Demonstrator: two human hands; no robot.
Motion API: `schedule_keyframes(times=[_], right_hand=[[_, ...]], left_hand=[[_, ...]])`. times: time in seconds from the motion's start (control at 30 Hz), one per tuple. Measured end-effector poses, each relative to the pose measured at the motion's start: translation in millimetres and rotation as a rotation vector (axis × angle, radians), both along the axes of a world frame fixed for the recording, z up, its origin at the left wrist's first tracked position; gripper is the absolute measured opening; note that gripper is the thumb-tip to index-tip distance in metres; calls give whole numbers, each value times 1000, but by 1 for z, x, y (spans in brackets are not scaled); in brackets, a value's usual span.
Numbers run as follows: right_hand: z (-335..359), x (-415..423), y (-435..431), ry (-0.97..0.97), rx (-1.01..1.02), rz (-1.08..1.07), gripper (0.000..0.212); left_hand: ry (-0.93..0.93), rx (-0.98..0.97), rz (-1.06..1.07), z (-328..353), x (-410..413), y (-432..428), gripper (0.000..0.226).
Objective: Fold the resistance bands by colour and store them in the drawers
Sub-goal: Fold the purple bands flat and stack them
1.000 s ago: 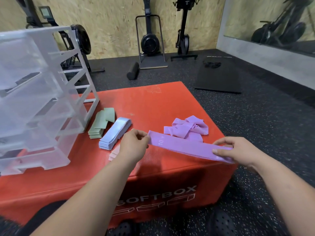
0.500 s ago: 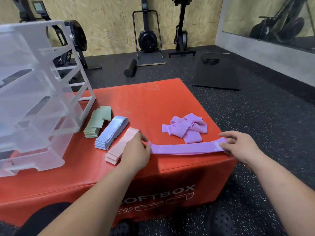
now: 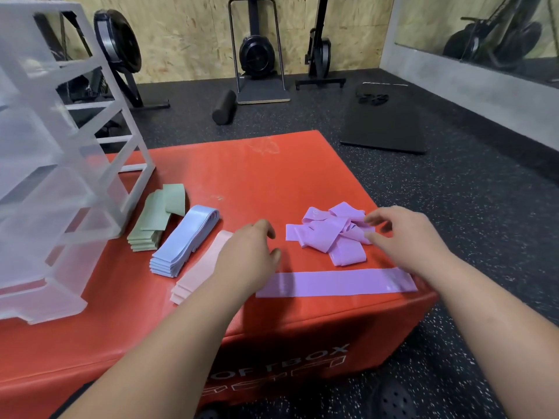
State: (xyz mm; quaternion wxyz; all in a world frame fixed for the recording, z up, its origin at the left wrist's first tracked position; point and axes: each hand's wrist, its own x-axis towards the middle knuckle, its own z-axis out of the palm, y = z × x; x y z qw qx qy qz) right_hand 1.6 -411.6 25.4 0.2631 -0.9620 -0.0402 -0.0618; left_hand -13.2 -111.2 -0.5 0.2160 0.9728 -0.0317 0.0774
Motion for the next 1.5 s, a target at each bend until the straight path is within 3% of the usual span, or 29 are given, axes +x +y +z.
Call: schedule_keyframes(times=[0.13,0.23,0.37,0.5,0.63,0.73,0.83,0.93,1.0,1.07,1.2,1.33,1.5], right_hand=[[3,28,30,6,42,163,26],[-10,55,47,46,-108,211,28],[-25,83,45,121,-306,-6,27],[-31,98,43,218,-353,-121,31],[-35,107,47,193,-236,-114,9],[-33,106,55,127,-167,-94,17],[-23,102,65,38,86,-17,11],[-2,94,74,-71,364,108,19],[11,86,78,-124,448,181,23],[20,77,81,-108,489,223,23],[26,62,86,12,564,303,19],[26,54,89,67,634,352,19],[24,55,88,145,751,298,34]], left_hand=[[-3,-48,-35,-6,23,-10,24],[-2,-71,-64,-12,35,-17,23],[8,-71,-90,-18,48,-21,21],[25,-91,-101,-21,56,-17,19],[29,-108,-109,-19,57,-13,18],[22,-123,-114,-15,57,-11,16],[-3,-135,-115,-10,56,-7,16],[-84,-216,-96,-6,55,-3,19],[-176,-313,-59,-1,55,-1,23],[-238,-422,-47,5,56,-1,30],[-137,-618,-93,17,58,-3,41],[-88,-644,-130,20,58,-5,23],[-108,-731,-126,19,64,0,11]])
